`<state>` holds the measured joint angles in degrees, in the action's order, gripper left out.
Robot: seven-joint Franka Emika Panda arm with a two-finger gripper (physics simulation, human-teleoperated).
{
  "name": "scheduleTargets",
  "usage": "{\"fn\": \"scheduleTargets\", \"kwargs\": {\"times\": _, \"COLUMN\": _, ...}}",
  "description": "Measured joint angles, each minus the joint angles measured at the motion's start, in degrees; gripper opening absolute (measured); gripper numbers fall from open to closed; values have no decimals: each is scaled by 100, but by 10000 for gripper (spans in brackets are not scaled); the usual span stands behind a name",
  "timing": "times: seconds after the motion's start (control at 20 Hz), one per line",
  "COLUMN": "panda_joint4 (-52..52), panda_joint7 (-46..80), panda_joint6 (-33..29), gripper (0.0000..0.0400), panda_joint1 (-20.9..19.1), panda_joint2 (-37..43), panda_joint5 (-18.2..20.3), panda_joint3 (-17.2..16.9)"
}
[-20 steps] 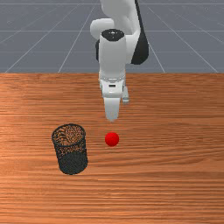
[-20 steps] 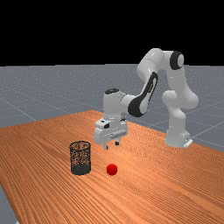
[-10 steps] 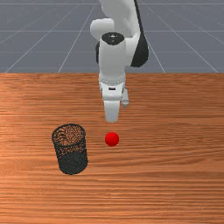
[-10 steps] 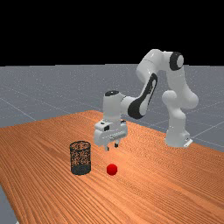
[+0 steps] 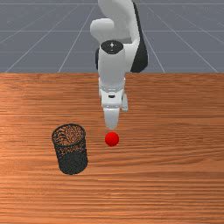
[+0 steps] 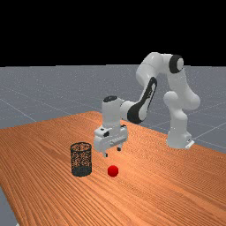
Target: Put the ball into the container
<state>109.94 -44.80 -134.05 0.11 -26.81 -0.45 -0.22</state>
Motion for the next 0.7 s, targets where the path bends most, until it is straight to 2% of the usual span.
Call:
{"fn": "scheduleTargets", "kwargs": {"times": 0.1, "panda_joint4": -188, "panda_joint7": -2, "panda_joint6": 218, "gripper": 400, "panda_joint1": 0, "panda_joint2": -186, "panda_joint5": 1, "panda_joint3": 1}}
{"fn": "scheduleTargets", "kwargs": {"times": 0.25, "panda_joint4": -80, "panda_joint7": -1, "panda_joint6": 161, "gripper": 400, "panda_joint1": 0, "panda_joint2": -131, "panda_joint5": 1, "panda_joint3": 0}}
{"fn": "scheduleTargets", "kwargs": {"times": 0.4, "panda_joint4": 133, "panda_joint7": -149, "panda_joint6": -159, "gripper": 400, "panda_joint1": -83, "panda_joint2": 5, "panda_joint5": 145, "panda_joint3": 72}}
{"fn": "scheduleTargets", "kwargs": {"times": 0.45, "panda_joint4": 133, "panda_joint7": -112, "panda_joint6": -182, "gripper": 400, "panda_joint1": -32, "panda_joint2": -4, "panda_joint5": 3, "panda_joint3": 19}}
{"fn": "scheduleTargets", "kwargs": {"times": 0.55, "panda_joint4": 127, "panda_joint7": -133, "panda_joint6": -299, "gripper": 400, "panda_joint1": -37, "panda_joint2": -102, "panda_joint5": -2, "panda_joint3": 23}}
{"fn": "scheduleTargets", "kwargs": {"times": 0.65, "panda_joint4": 109, "panda_joint7": 226, "panda_joint6": -435, "gripper": 400, "panda_joint1": 141, "panda_joint2": -257, "panda_joint5": -253, "panda_joint3": -154}}
{"fn": "scheduleTargets", "kwargs": {"times": 0.7, "panda_joint4": 107, "panda_joint7": 175, "panda_joint6": -524, "gripper": 400, "panda_joint1": 115, "panda_joint2": -345, "panda_joint5": -200, "panda_joint3": -126}}
